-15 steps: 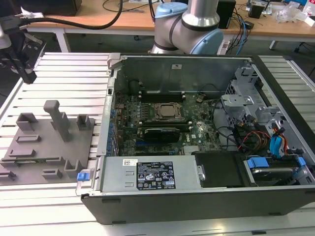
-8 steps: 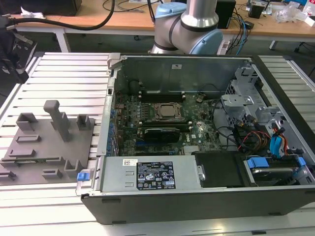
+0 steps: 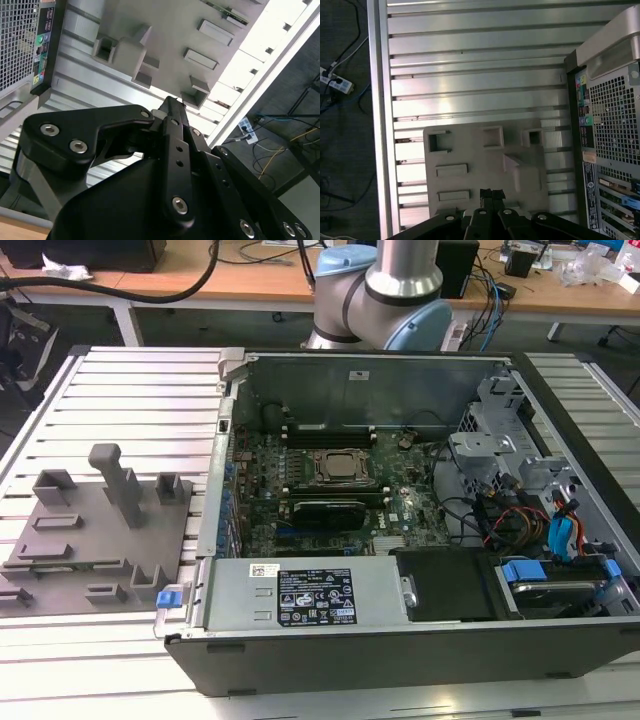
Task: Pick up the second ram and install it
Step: 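Reach for the second ram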
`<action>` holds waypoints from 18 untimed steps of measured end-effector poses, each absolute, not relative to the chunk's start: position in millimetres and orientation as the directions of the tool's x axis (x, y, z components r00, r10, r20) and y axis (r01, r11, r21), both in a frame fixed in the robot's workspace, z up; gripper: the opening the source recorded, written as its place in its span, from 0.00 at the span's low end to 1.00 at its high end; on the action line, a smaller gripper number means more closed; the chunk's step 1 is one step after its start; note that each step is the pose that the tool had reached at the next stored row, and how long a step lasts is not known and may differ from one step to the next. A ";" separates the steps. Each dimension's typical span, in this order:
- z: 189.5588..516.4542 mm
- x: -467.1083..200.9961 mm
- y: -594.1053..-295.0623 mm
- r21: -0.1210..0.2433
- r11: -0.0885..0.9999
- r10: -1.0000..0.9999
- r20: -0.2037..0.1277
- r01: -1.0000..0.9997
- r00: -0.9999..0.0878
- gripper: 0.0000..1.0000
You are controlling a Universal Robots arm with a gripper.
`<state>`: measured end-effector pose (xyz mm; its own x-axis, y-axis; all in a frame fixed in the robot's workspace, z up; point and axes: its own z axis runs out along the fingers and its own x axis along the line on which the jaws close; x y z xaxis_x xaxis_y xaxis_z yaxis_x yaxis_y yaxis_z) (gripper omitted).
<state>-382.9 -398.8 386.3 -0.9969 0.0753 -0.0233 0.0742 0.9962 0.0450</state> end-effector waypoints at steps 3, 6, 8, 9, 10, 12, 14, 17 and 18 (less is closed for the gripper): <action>385.9 -391.0 -398.8 0.045 0.996 0.075 -0.023 0.074 -0.997 0.11; 385.7 -393.4 -398.9 0.045 0.996 0.075 -0.023 0.074 -0.997 0.11; 385.6 -393.5 -399.5 0.045 0.996 0.075 -0.023 0.074 -0.997 0.11; 385.6 -393.6 -400.2 0.045 0.996 0.075 -0.023 0.074 -0.997 0.11; 385.5 -393.6 -401.1 0.045 0.996 0.075 -0.023 0.074 -0.997 0.11; 385.3 -393.6 -405.5 0.045 0.996 0.075 -0.023 0.074 -0.997 0.11; 385.1 -393.5 -411.2 0.045 0.996 0.075 -0.023 0.074 -0.997 0.11; 384.7 -393.5 -423.0 0.045 0.996 0.075 -0.023 0.074 -0.997 0.11; 384.7 -393.5 -425.7 0.045 0.996 0.075 -0.023 0.074 -0.997 0.11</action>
<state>-393.5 -425.7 384.7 -0.9969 0.0753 -0.0233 0.0742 0.9962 0.0451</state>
